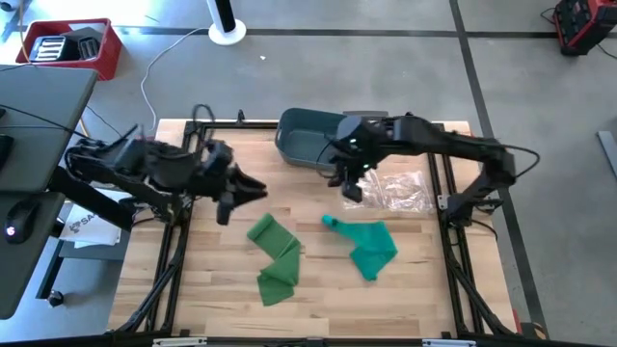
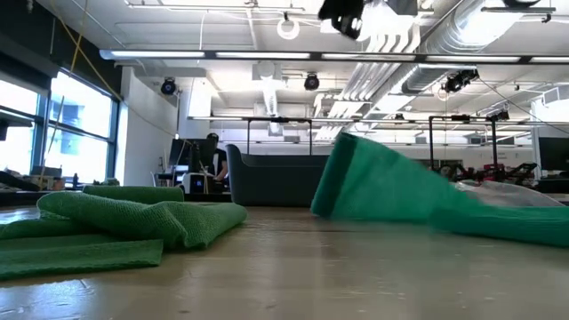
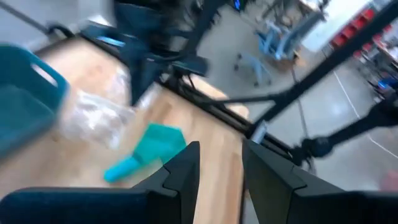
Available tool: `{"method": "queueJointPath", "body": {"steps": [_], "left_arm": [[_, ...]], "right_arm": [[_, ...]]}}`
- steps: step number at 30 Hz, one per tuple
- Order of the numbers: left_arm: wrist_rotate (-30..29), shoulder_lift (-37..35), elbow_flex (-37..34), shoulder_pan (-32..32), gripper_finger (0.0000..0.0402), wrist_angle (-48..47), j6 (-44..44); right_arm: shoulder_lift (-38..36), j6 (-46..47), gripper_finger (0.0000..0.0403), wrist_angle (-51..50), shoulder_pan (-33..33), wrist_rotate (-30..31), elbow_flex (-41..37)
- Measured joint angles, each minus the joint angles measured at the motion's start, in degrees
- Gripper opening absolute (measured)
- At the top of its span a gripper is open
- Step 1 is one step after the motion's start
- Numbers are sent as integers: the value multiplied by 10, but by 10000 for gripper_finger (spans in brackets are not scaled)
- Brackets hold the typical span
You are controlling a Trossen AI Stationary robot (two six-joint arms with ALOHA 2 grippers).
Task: Roll bandage
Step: Roll the blue bandage
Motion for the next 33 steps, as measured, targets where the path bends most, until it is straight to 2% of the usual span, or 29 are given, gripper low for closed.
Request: {"method": "queueJointPath", "body": {"steps": [4, 9, 17, 20, 23, 27, 29, 31, 33], "left_arm": [[-43, -26, 0, -2, 113, 0, 10], [-62, -32, 0, -2, 112, -1, 10], [-40, -15, 0, -4, 112, -28, -11], [-6, -12, 0, -4, 112, -59, -39], [34, -11, 0, -4, 112, -98, -56], [97, -11, 0, 22, 112, -145, -30], [140, -11, 0, 42, 112, -162, -4], [176, -10, 0, 60, 112, -173, 25], [201, -10, 0, 78, 112, -176, 59]], "right_arm": [[-22, 29, 0, -45, 3, 42, 1], [5, 30, 13, -106, 42, 32, 0], [68, 25, 121, -104, 143, -13, -6], [69, 58, 156, -37, 178, -28, -66], [63, 154, 176, 76, 207, -32, -151], [61, 355, 183, 286, 251, -19, -253], [61, 478, 183, 409, 277, 43, -298], [60, 610, 183, 495, 302, 144, -335], [60, 745, 180, 537, 327, 263, -366]]}}
